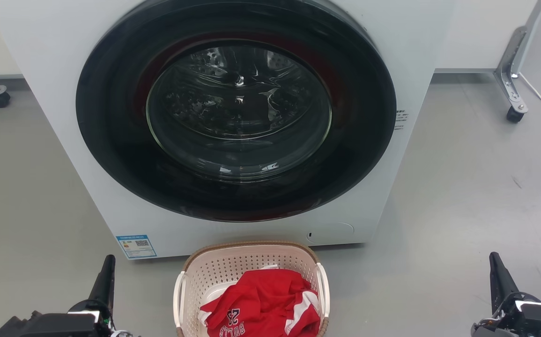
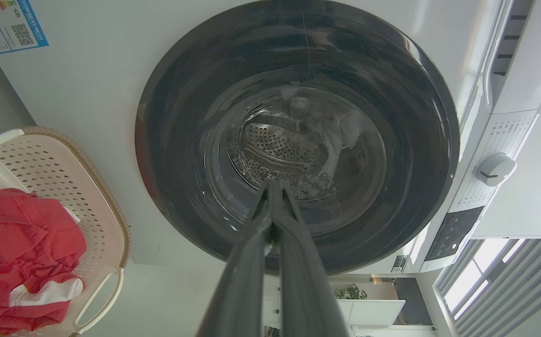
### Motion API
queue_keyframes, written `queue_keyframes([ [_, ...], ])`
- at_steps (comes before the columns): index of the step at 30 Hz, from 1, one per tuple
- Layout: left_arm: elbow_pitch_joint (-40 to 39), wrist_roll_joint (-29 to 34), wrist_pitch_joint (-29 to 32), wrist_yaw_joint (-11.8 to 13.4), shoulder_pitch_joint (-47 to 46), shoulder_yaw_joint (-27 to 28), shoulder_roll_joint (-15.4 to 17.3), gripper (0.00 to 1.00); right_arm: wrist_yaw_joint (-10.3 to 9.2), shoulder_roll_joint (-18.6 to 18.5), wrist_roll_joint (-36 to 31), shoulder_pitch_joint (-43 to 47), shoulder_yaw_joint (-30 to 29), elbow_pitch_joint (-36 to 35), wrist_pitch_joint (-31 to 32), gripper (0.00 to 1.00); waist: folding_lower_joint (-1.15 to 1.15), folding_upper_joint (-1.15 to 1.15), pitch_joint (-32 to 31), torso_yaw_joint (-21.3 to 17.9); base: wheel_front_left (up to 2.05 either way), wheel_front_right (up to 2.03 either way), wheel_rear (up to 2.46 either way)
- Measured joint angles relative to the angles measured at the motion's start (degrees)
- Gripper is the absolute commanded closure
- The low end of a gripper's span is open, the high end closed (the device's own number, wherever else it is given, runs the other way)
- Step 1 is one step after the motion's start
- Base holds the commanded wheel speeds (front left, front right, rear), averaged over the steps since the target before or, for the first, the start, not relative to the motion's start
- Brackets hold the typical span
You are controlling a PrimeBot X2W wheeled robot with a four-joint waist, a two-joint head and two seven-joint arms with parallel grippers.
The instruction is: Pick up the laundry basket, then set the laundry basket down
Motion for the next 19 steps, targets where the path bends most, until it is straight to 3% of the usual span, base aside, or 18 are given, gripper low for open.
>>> queue_keyframes([
  [19,-0.01,0.00,0.00,0.00,0.00,0.00,0.00,1.00,0.00,0.00,0.00,0.00,0.00,-0.02,0.00,1.00,0.00,0.00,0.01,0.00,0.00,0.00,0.00],
])
